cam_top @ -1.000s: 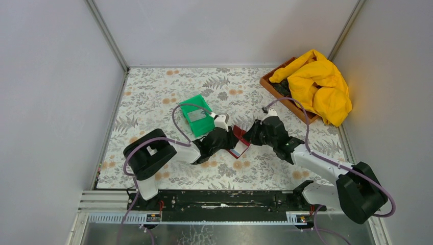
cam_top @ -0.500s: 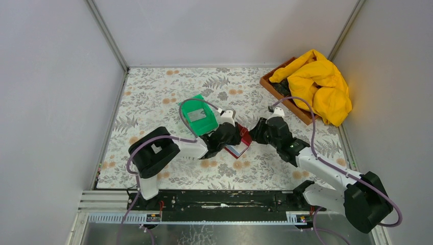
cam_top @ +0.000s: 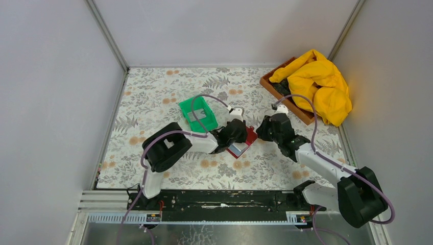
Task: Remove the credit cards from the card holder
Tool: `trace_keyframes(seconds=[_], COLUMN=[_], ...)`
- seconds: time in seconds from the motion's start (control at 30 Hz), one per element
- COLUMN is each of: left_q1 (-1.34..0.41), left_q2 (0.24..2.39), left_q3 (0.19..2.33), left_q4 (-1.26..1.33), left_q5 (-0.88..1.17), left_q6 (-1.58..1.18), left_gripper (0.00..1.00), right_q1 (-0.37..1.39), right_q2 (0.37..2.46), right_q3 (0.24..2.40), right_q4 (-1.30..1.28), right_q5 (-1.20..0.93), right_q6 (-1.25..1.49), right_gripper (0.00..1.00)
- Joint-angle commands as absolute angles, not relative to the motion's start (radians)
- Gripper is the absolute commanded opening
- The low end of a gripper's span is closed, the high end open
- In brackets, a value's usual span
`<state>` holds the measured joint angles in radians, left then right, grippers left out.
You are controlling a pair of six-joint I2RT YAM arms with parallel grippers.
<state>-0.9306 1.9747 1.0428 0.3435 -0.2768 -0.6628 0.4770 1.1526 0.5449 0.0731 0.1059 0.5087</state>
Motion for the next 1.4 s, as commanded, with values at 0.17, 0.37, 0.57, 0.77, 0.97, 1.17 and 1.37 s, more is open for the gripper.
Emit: trace_keyframes(seconds=[0.17,0.37,0.57,0.77,0.97,1.17,1.37], left_q1=[-0.937,-0.935,-0.935,-0.933,-0.928,-0.925,-0.925], left_q2=[2.038,2.040,2.082,2.086,2.080,2.083,2.086], left_q3=[1.054,1.074,1.122,1.142,1.150,1.149,1.148], left_q4=[0.303,0.270,0.219,0.175,0.149,0.154,0.162], left_q5=[-0.228,-0.198,-0.123,-0.116,-0.119,-0.092,-0.069], left_q6=[-0.629,-0.595,-0.584,-0.582,-0.571,-0.574,-0.575], left_gripper=[0.34,0.33,0.33,0.33,0.33,0.32,0.32], right_q1=[0.471,0.472,0.475,0.476,0.476,0.479,0.479], right_q2=[1.247,1.389,1.390,1.440,1.473,1.517,1.532], right_q3=[0.524,0.524,0.574,0.648,0.704,0.746,0.740], right_q4=[0.278,0.356,0.301,0.221,0.155,0.111,0.132], right_q5=[0.070,0.084,0.071,0.138,0.224,0.302,0.319], right_q6=[0.430,0.410,0.360,0.345,0.316,0.298,0.299], right_gripper=[0.32,0.40,0.42,0.45,0.45,0.45,0.44])
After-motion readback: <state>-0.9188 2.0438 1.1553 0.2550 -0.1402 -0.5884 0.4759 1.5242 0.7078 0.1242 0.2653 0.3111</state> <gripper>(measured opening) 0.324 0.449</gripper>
